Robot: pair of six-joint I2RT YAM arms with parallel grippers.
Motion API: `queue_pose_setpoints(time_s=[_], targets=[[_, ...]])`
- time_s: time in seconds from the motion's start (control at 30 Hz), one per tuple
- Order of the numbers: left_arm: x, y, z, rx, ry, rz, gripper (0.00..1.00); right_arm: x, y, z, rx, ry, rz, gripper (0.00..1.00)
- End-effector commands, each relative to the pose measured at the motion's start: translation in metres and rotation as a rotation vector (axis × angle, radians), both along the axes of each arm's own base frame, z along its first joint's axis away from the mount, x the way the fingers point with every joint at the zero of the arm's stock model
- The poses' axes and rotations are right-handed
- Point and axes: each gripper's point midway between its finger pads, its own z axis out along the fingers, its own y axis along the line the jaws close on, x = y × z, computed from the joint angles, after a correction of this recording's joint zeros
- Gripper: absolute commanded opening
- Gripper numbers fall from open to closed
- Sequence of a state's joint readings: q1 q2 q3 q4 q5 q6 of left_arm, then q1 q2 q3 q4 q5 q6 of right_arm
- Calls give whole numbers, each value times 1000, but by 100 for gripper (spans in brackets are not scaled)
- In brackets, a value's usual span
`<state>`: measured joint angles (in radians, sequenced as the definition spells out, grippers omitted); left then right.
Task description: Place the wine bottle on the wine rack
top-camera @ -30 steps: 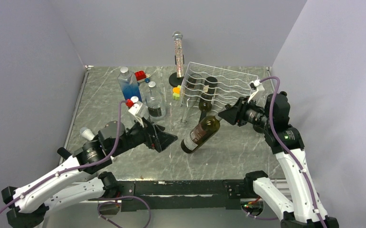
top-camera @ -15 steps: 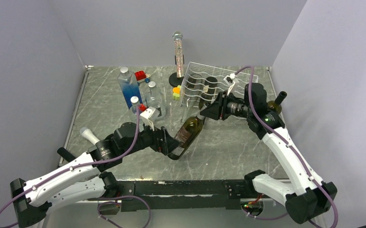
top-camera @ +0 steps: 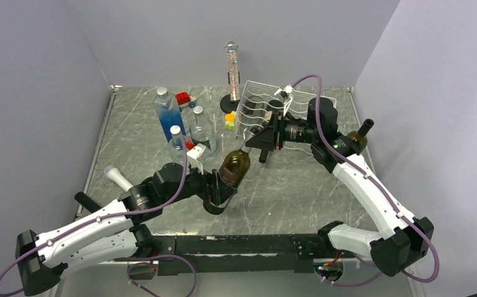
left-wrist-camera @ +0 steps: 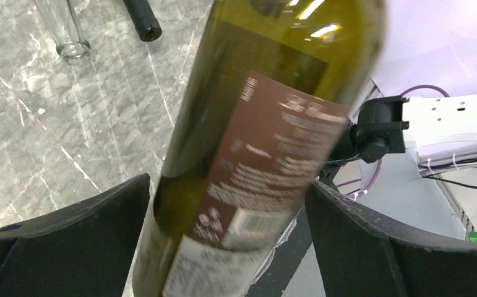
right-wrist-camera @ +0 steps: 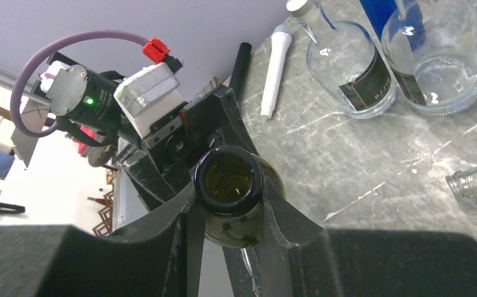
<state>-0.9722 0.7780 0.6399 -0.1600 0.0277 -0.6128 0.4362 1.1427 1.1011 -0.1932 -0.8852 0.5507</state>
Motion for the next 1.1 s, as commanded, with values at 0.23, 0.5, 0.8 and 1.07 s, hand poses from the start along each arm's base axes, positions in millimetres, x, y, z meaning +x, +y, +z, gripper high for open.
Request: queue_pose_setpoints(time_s=[0.23, 0.5, 0.8, 1.07], targets=[[9, -5, -2, 13, -38, 11, 84, -39, 12, 74, 149, -126, 142, 0], [10, -7, 5, 45, -80, -21, 1, -37, 15, 62, 91, -86, 120, 0], [31, 23, 25, 148, -221, 101, 1, -2, 1, 35, -74, -89, -98, 96], [28, 51, 44, 317, -383, 47, 1, 25, -16, 35, -173, -97, -278, 100]])
